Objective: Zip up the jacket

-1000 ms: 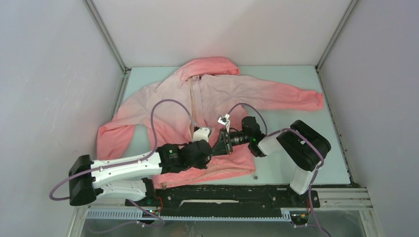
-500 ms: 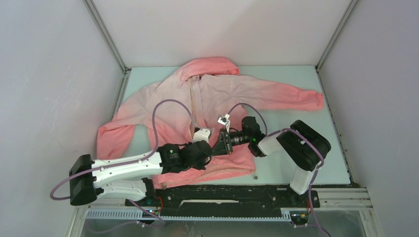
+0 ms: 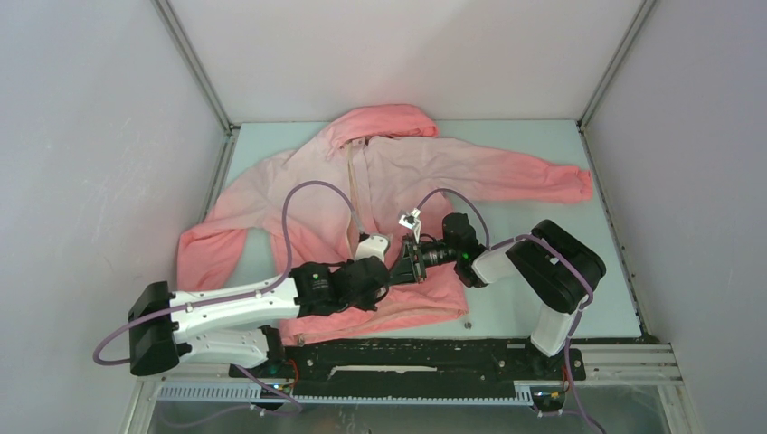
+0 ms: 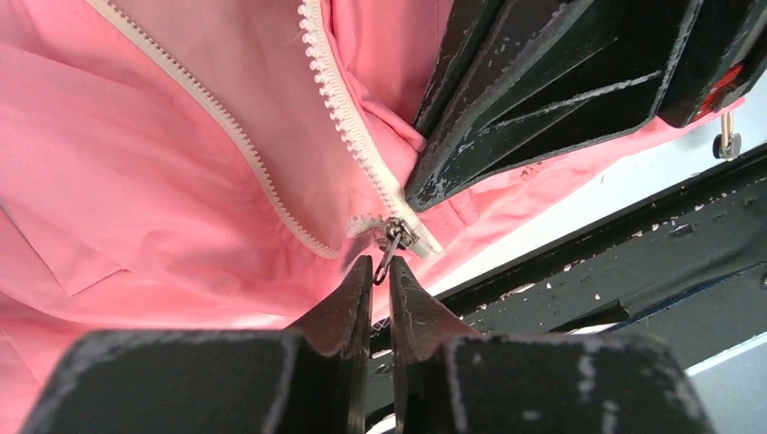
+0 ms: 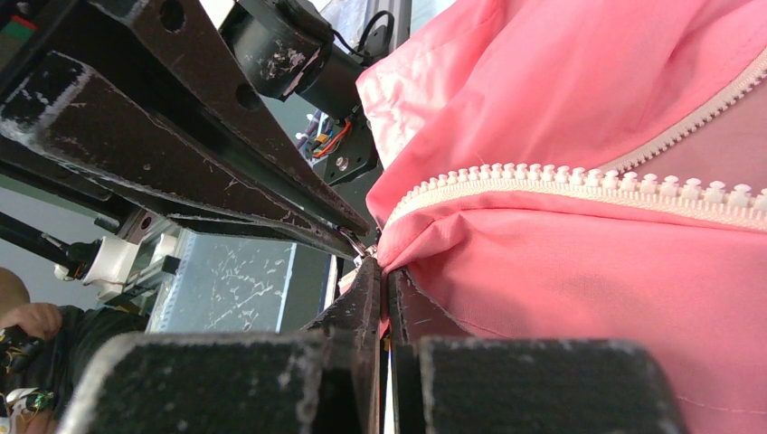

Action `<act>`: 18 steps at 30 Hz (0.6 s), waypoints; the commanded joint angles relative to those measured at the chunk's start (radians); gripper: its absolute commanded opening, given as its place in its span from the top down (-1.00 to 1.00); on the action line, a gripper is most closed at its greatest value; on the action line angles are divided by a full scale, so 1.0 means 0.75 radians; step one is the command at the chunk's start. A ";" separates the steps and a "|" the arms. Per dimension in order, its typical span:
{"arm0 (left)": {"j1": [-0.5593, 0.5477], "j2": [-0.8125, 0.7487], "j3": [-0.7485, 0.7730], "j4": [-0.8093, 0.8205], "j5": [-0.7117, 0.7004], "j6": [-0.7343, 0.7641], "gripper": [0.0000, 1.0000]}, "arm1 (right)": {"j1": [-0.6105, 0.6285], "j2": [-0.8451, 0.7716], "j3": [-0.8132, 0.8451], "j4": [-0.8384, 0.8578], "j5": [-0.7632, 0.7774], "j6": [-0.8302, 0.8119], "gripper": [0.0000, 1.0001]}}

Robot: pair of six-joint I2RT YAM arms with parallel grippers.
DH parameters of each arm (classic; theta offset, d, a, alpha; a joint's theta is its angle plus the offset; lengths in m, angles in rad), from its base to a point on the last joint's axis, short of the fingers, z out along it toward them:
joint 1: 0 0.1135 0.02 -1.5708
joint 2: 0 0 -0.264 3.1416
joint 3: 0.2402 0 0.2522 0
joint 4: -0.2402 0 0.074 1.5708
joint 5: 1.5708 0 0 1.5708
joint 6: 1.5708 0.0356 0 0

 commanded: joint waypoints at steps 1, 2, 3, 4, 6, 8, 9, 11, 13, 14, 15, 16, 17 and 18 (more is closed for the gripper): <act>-0.010 0.006 0.094 0.030 -0.027 0.032 0.74 | 0.003 -0.031 -0.003 0.064 -0.002 -0.028 1.00; -0.011 0.005 0.094 0.031 -0.024 0.036 0.78 | 0.004 -0.028 -0.003 0.065 -0.003 -0.029 1.00; -0.010 0.005 0.092 0.035 -0.022 0.040 0.83 | 0.003 -0.028 -0.003 0.066 0.000 -0.026 1.00; -0.010 0.003 0.091 0.039 -0.018 0.044 0.89 | 0.005 -0.028 -0.003 0.066 0.001 -0.024 1.00; -0.010 0.003 0.087 0.050 -0.006 0.052 0.99 | 0.003 -0.028 -0.003 0.064 0.011 -0.022 1.00; -0.010 0.003 0.084 0.052 0.004 0.058 1.00 | 0.003 -0.029 -0.003 0.048 0.042 -0.011 0.99; -0.010 0.001 0.082 0.055 0.010 0.065 1.00 | 0.002 -0.032 -0.007 0.026 0.069 -0.005 0.91; -0.010 -0.004 0.073 0.064 0.027 0.073 1.00 | 0.005 -0.047 -0.030 0.003 0.146 0.025 0.66; -0.010 -0.017 0.056 0.082 0.050 0.077 1.00 | 0.006 -0.078 -0.064 -0.019 0.217 0.062 0.56; -0.010 -0.022 0.051 0.086 0.055 0.077 1.00 | 0.004 -0.101 -0.074 -0.072 0.264 0.069 0.50; -0.010 -0.025 0.044 0.091 0.060 0.076 1.00 | 0.004 -0.124 -0.078 -0.147 0.313 0.066 0.41; -0.010 -0.028 0.040 0.093 0.067 0.078 1.00 | 0.003 -0.148 -0.078 -0.229 0.354 0.062 0.25; -0.010 -0.030 0.037 0.092 0.072 0.084 1.00 | 0.003 -0.175 -0.080 -0.312 0.397 0.059 0.18; -0.010 -0.035 0.034 0.091 0.073 0.088 1.00 | 0.002 -0.223 -0.092 -0.365 0.425 0.056 0.11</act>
